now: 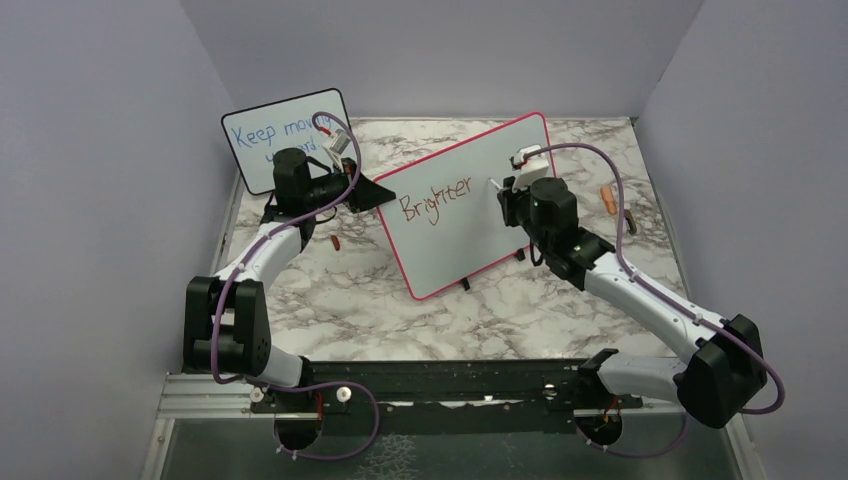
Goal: Write a sentence on the whiteboard
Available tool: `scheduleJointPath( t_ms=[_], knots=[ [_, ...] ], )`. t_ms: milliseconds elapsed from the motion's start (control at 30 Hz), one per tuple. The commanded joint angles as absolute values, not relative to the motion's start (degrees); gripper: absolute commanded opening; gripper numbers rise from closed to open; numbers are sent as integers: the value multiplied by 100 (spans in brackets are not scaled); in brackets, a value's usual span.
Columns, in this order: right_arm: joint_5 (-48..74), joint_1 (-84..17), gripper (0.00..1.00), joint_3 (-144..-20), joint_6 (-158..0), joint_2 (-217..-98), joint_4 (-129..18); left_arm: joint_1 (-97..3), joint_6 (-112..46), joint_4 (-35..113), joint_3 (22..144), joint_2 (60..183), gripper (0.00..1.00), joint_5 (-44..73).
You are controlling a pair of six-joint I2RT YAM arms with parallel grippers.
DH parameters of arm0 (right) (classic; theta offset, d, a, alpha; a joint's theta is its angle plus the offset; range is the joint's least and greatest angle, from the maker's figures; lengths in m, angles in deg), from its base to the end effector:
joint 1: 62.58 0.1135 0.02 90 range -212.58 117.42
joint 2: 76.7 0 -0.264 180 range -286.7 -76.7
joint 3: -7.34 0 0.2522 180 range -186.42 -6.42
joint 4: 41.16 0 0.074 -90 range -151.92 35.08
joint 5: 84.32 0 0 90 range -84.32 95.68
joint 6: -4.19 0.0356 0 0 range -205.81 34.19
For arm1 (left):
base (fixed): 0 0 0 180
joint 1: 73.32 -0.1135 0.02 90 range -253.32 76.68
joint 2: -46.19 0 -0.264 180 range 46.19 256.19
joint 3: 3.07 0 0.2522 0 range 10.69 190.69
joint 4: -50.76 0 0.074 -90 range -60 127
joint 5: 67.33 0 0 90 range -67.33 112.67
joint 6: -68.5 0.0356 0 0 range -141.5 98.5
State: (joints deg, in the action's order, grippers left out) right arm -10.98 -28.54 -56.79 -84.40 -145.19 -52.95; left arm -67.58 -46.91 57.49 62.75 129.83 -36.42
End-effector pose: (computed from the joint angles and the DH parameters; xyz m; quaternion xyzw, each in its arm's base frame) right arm 0.2365 0.1474 0.3099 -0.1387 0.7836 0.0707 0.6015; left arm 0.3168 -0.0625 0.2809 0.1940 0.7154 -0.5152 0.4303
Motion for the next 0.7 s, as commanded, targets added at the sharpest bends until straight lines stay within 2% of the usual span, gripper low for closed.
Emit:
scheduleJointPath(
  t_ms=[0,667],
  knots=[
    [-935,-2879,1,-5848,-8528,-14615,-4998,-6657,-4129,5168,6176,13232,0,-3290],
    [-1125,-3016,1,-5892,-8608,-14863,-5000,-6656,-4075,5111,6196,13238,0,-3264]
  ],
)
